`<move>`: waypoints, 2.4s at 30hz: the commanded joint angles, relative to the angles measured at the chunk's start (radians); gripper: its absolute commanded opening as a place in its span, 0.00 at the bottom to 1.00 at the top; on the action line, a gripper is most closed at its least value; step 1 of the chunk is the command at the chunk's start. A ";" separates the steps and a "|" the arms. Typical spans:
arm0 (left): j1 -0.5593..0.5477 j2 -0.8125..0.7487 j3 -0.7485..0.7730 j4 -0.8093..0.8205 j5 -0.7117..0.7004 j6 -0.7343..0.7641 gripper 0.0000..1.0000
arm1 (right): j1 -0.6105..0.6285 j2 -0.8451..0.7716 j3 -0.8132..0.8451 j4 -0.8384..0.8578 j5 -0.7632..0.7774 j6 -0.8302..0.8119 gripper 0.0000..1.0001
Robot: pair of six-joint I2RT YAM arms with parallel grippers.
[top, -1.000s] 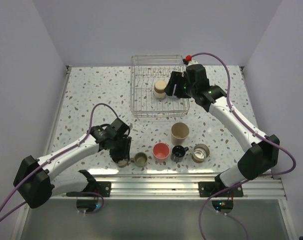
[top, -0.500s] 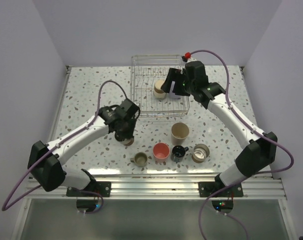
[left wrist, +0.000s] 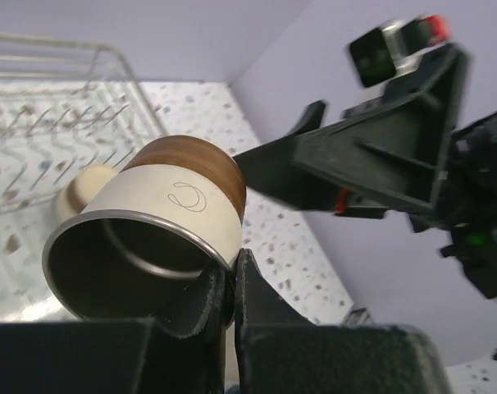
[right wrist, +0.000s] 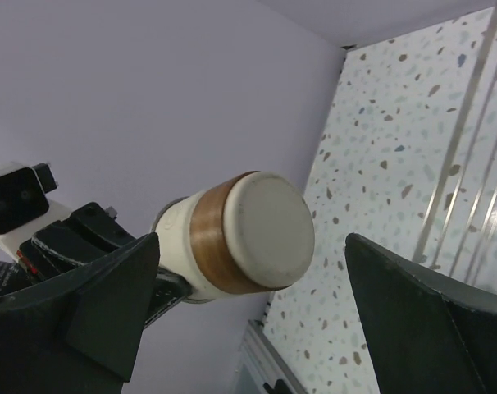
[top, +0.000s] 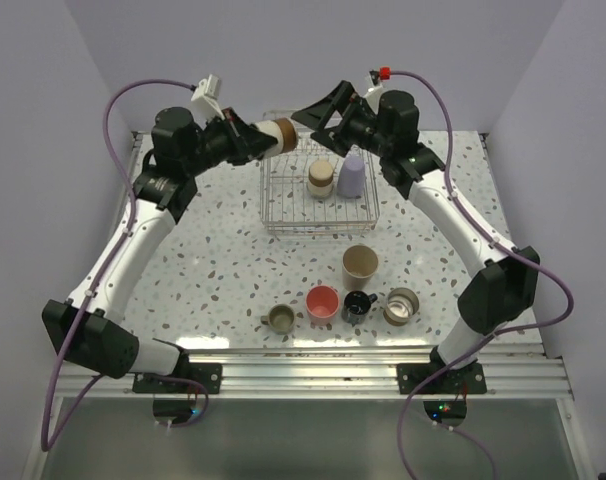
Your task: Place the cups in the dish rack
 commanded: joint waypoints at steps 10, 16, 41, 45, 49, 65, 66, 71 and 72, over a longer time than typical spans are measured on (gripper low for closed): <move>0.030 0.061 -0.099 0.859 0.210 -0.467 0.00 | 0.008 0.067 0.074 0.257 -0.079 0.258 0.99; 0.030 0.064 -0.141 0.938 0.170 -0.503 0.00 | 0.022 0.084 0.071 0.319 -0.079 0.310 0.82; 0.156 -0.190 -0.282 -0.092 -0.056 0.085 1.00 | 0.078 0.312 0.426 -0.251 0.361 -0.395 0.00; 0.156 -0.239 -0.308 -0.151 -0.074 0.122 1.00 | 0.164 0.405 0.510 -0.313 0.529 -0.574 0.00; 0.156 -0.258 -0.282 -0.226 -0.114 0.154 1.00 | 0.193 0.468 0.521 -0.328 0.629 -0.624 0.00; 0.156 -0.371 -0.353 -0.258 -0.151 0.135 1.00 | 0.215 0.685 0.628 -0.325 0.757 -0.676 0.00; 0.156 -0.382 -0.365 -0.260 -0.152 0.135 1.00 | 0.215 0.699 0.637 -0.322 0.763 -0.681 0.00; 0.156 -0.399 -0.391 -0.270 -0.165 0.136 1.00 | 0.215 0.771 0.701 -0.312 0.794 -0.694 0.00; 0.156 -0.405 -0.399 -0.272 -0.166 0.131 1.00 | 0.213 0.779 0.709 -0.312 0.794 -0.696 0.00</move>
